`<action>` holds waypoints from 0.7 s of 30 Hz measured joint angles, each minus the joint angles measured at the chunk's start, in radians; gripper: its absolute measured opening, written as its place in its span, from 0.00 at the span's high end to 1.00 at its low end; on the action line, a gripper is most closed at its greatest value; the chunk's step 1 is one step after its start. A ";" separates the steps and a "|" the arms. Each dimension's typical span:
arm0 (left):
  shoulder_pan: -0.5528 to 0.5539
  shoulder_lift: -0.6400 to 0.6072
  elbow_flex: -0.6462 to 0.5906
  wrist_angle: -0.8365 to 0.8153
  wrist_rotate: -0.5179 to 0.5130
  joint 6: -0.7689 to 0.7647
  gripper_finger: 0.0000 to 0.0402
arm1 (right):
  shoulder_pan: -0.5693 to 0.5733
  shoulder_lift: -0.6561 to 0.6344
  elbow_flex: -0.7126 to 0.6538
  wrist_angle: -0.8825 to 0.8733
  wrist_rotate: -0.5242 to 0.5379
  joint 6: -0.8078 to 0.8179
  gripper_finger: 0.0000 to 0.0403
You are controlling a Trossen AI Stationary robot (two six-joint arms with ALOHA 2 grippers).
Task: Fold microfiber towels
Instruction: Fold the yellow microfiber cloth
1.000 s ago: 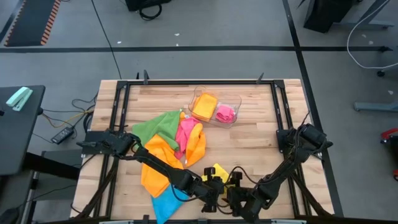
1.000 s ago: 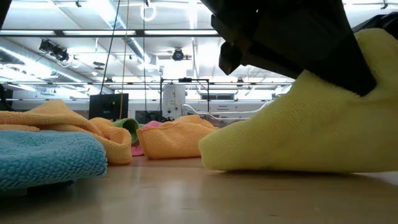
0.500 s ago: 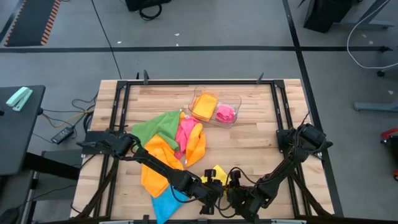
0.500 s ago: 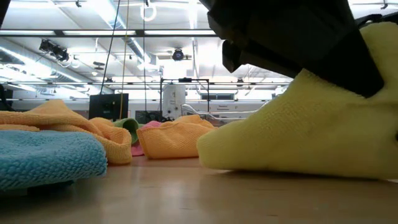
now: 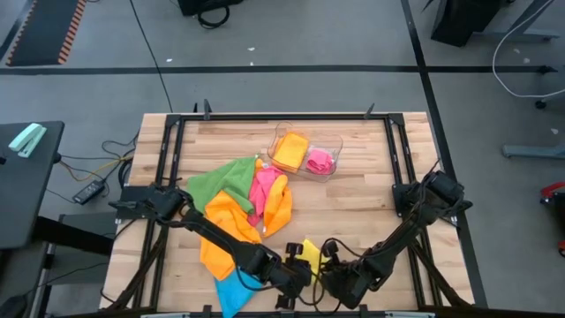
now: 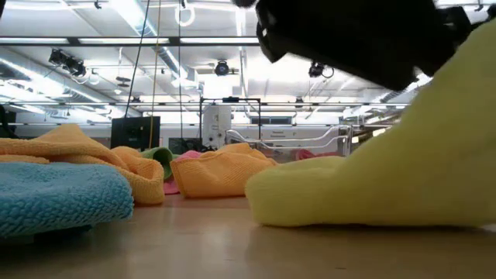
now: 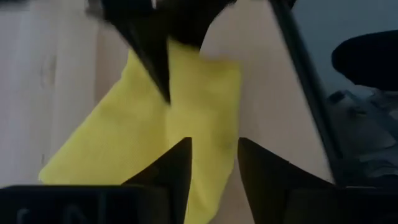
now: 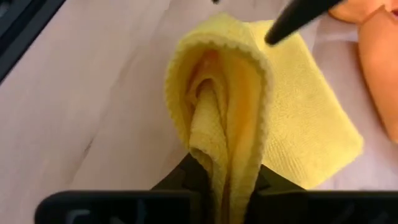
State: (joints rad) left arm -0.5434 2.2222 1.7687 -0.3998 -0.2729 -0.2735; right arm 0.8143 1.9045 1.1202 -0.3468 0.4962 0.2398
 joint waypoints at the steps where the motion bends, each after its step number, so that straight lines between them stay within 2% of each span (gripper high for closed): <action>1: 0.000 0.001 0.000 -0.008 -0.005 -0.003 0.64 | 0.001 -0.009 0.000 -0.008 -0.003 -0.016 0.89; 7: 0.012 0.031 -0.024 0.012 -0.091 -0.061 0.66 | 0.008 -0.049 0.000 -0.034 -0.055 -0.120 0.89; 11: 0.017 0.068 -0.060 0.147 -0.098 -0.083 0.69 | -0.018 -0.050 0.001 -0.045 -0.132 -0.070 0.89; 14: 0.022 0.093 -0.060 0.159 -0.101 -0.087 0.71 | -0.038 -0.050 0.000 -0.074 -0.172 -0.032 0.89; 21: 0.026 0.091 -0.060 0.164 -0.101 -0.046 0.75 | -0.044 -0.050 0.016 -0.081 -0.218 -0.066 0.89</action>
State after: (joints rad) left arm -0.5179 2.3131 1.7088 -0.2358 -0.3740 -0.3194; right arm 0.7702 1.8545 1.1359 -0.4274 0.2783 0.1739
